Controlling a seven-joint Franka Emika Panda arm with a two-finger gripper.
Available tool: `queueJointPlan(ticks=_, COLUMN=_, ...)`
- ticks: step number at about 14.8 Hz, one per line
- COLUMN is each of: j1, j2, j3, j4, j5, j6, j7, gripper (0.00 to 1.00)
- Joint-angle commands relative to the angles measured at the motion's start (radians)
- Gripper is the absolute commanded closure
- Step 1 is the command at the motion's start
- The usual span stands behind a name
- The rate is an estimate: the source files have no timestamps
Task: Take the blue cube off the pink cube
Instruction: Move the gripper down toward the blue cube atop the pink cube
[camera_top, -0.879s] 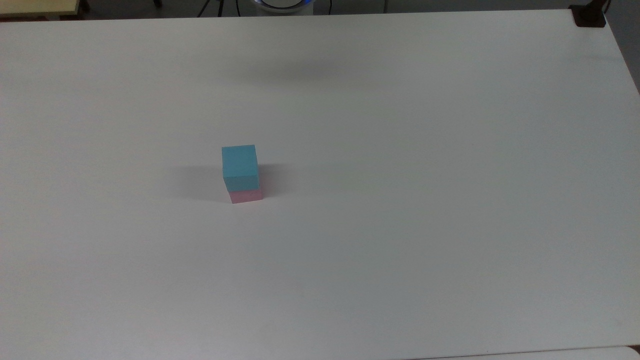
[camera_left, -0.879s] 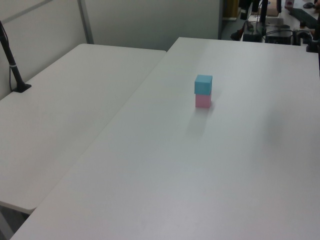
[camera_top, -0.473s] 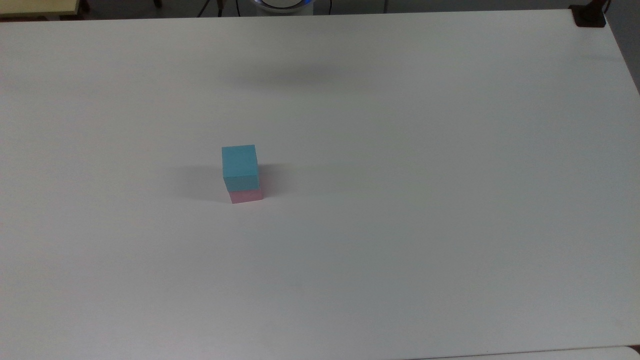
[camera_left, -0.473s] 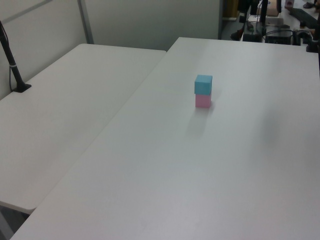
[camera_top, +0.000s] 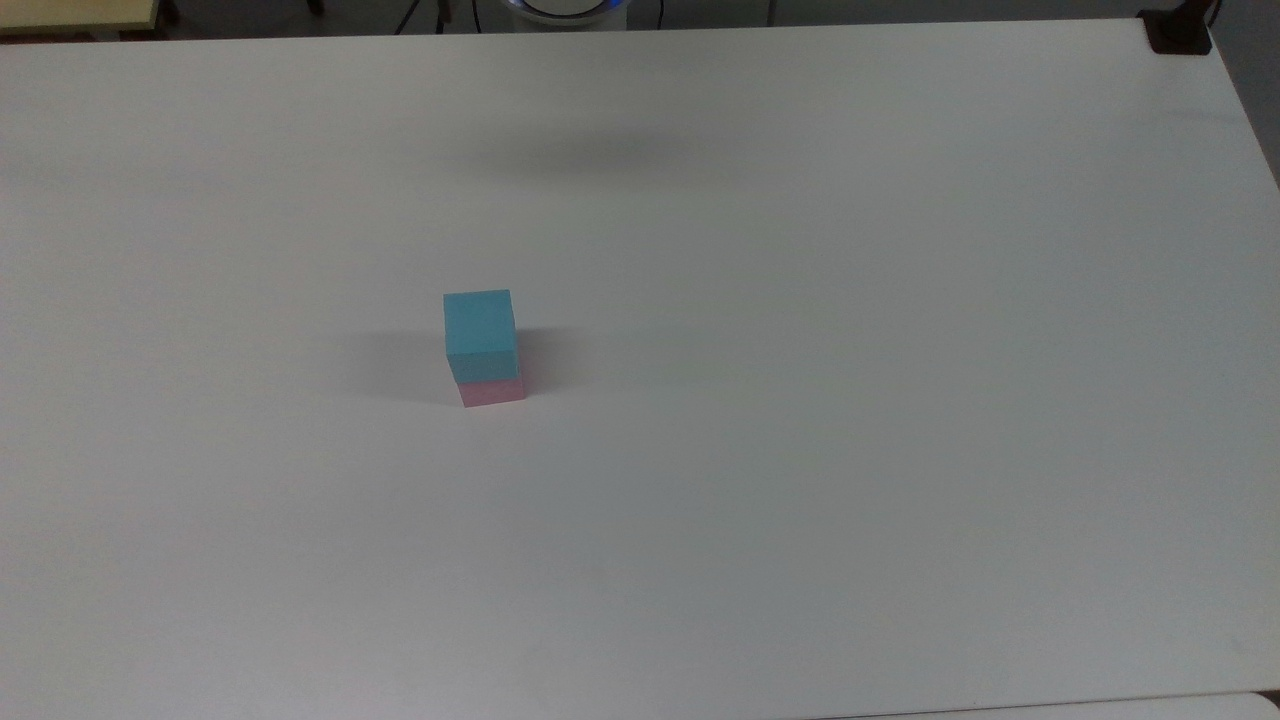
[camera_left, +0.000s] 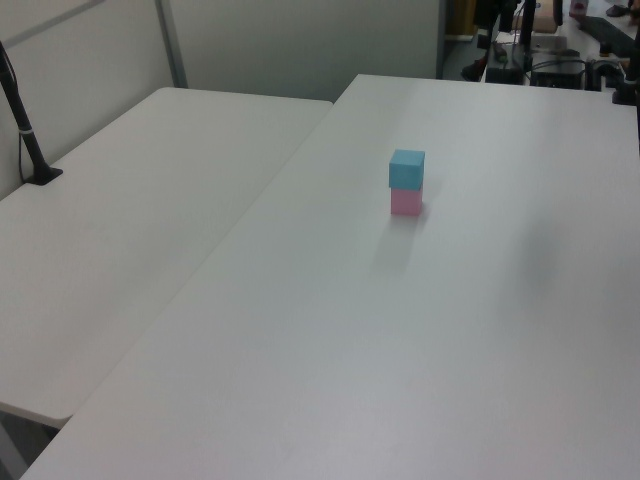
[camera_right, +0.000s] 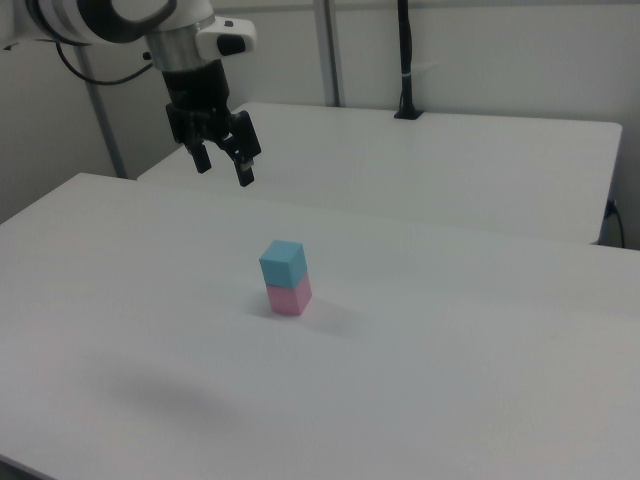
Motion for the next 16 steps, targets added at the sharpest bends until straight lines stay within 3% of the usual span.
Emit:
queueJointPlan(ticks=1, j1=0.020, j2=0.002, j3=-0.004, j4=-0.014, j5=-0.024, j6=0.024, j7=-0.011, gripper=0.00)
queueJointPlan(ticks=7, j1=0.019, j2=0.011, j3=0.007, j4=-0.014, j5=-0.038, j6=0.024, j7=-0.013, gripper=0.00)
queueJointPlan(ticks=9, j1=0.020, j2=0.032, j3=0.009, j4=-0.013, j5=-0.070, j6=0.025, j7=-0.024, gripper=0.00)
queueJointPlan(ticks=16, j1=0.031, j2=0.123, j3=0.015, j4=-0.011, j5=-0.067, j6=0.123, j7=-0.070, gripper=0.00)
